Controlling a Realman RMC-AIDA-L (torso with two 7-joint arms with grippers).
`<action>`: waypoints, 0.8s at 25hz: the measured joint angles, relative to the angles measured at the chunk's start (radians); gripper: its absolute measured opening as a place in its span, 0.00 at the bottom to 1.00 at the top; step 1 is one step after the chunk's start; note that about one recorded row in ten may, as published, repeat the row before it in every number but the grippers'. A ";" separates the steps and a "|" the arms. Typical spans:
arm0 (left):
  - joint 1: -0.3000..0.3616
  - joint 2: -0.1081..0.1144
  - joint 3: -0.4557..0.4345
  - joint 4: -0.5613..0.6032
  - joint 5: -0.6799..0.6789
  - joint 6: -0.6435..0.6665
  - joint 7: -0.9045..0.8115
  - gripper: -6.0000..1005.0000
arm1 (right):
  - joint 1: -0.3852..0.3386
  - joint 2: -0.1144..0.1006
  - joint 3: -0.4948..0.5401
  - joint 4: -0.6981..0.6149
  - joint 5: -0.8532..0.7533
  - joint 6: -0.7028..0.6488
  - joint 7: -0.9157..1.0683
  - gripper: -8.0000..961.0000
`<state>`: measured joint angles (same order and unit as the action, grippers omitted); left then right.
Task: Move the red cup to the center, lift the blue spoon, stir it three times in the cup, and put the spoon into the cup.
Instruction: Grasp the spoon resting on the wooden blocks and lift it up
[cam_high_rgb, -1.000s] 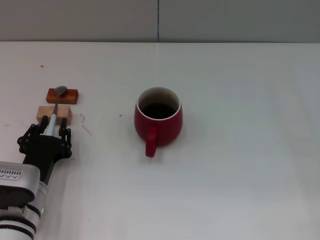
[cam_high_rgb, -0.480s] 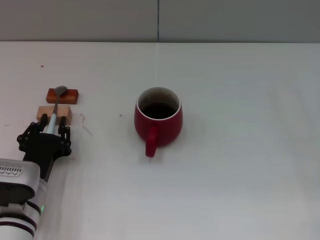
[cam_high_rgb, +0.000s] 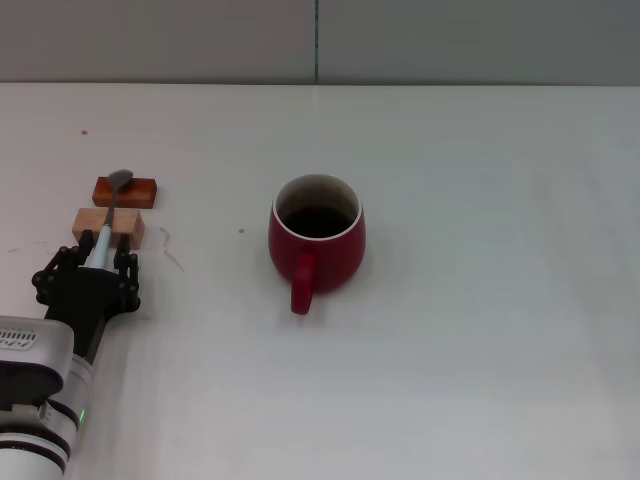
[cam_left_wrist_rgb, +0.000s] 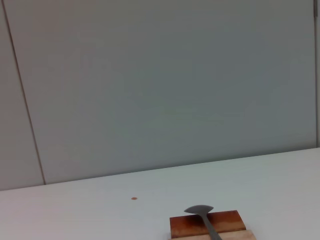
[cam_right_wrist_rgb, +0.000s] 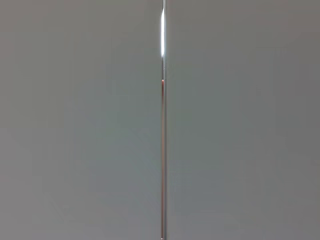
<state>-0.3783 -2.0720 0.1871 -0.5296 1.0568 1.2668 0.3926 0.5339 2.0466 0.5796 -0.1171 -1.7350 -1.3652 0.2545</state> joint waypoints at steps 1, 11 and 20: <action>0.000 0.000 0.000 0.000 0.000 0.000 0.000 0.38 | 0.000 0.001 0.000 -0.002 0.000 0.000 0.000 0.68; 0.001 0.000 0.000 0.000 0.000 0.006 -0.001 0.38 | 0.001 0.003 0.000 -0.004 0.000 0.003 -0.001 0.68; 0.003 0.000 0.000 -0.005 0.002 0.012 -0.001 0.38 | 0.001 0.004 0.000 -0.004 0.000 0.006 -0.001 0.68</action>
<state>-0.3758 -2.0723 0.1871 -0.5351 1.0588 1.2784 0.3912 0.5352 2.0508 0.5798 -0.1211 -1.7348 -1.3594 0.2530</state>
